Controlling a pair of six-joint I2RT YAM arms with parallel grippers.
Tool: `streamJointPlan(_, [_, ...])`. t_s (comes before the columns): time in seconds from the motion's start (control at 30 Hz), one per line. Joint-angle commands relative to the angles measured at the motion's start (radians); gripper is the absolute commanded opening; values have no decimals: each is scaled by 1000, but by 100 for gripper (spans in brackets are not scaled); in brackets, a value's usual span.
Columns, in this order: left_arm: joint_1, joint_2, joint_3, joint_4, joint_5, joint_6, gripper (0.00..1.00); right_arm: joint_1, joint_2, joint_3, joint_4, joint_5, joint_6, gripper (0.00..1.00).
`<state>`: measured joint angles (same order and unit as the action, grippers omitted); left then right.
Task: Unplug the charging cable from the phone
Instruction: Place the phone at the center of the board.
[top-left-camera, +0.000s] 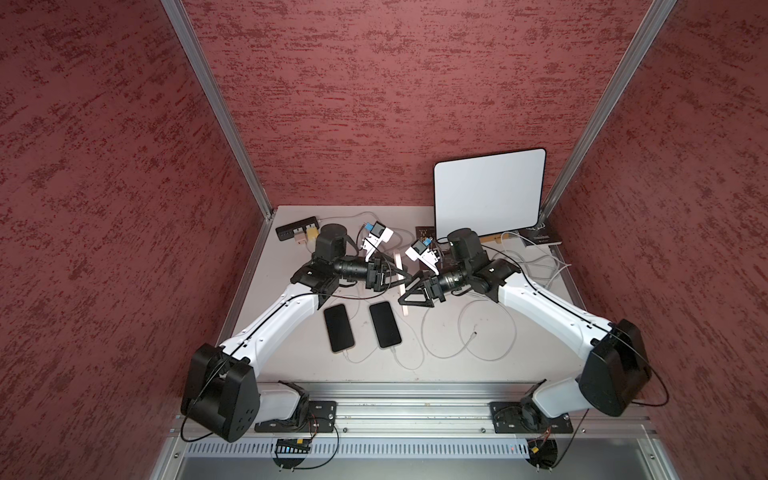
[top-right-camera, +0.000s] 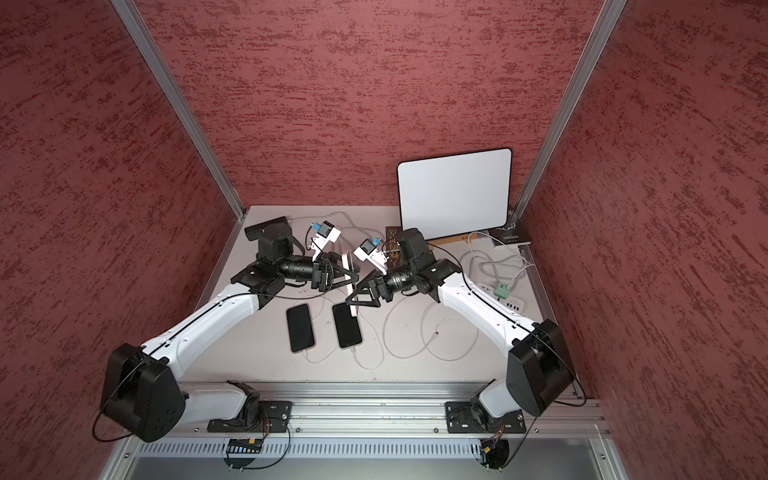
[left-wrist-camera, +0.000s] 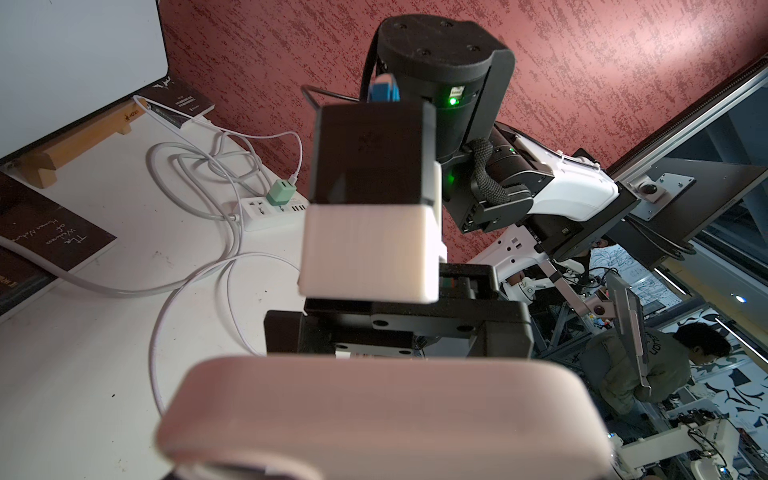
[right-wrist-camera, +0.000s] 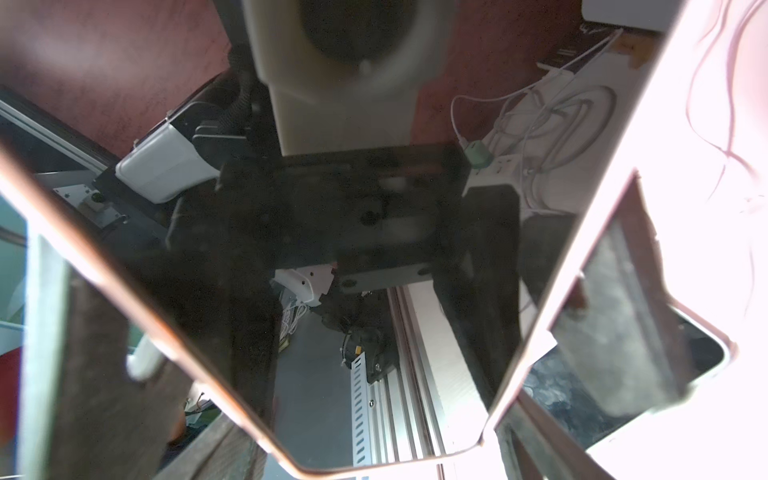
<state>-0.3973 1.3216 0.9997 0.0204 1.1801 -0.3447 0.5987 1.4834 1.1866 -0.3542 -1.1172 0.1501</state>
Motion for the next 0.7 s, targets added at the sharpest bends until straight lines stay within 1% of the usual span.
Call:
streamJointPlan(0.0, [-2,-22,34,36,20,18,22,6,8,8,27,-37,1,68])
streamJointPlan(0.1, [0,-22,34,36,18,19,24,4,8,7,29,-41,-2,55])
streamJointPlan(0.17, [1,-21,34,37,16,18,31,6,7,6,26,-38,-6,46])
streamJointPlan(0.23, [3,-22,33,35,10,19,48,6,4,5,21,-33,-13,40])
streamJointPlan(0.27, [4,-20,33,34,7,19,60,5,3,6,14,-30,-18,38])
streamJointPlan(0.3, [5,-19,33,34,2,19,76,5,2,8,6,-26,-24,37])
streamJointPlan(0.33, [7,-20,32,32,-6,18,89,5,1,9,-2,-19,-30,36])
streamJointPlan(0.37, [9,-20,30,30,-16,19,99,6,0,10,-13,-10,-34,35])
streamJointPlan(0.5, [29,-38,4,73,-96,-18,100,4,-4,11,-50,41,-42,34])
streamJointPlan(0.6, [59,-67,-37,111,-240,-77,100,3,-8,11,-72,118,-13,33])
streamJointPlan(0.67, [83,-80,-64,126,-324,-117,100,3,-7,18,-105,201,12,32])
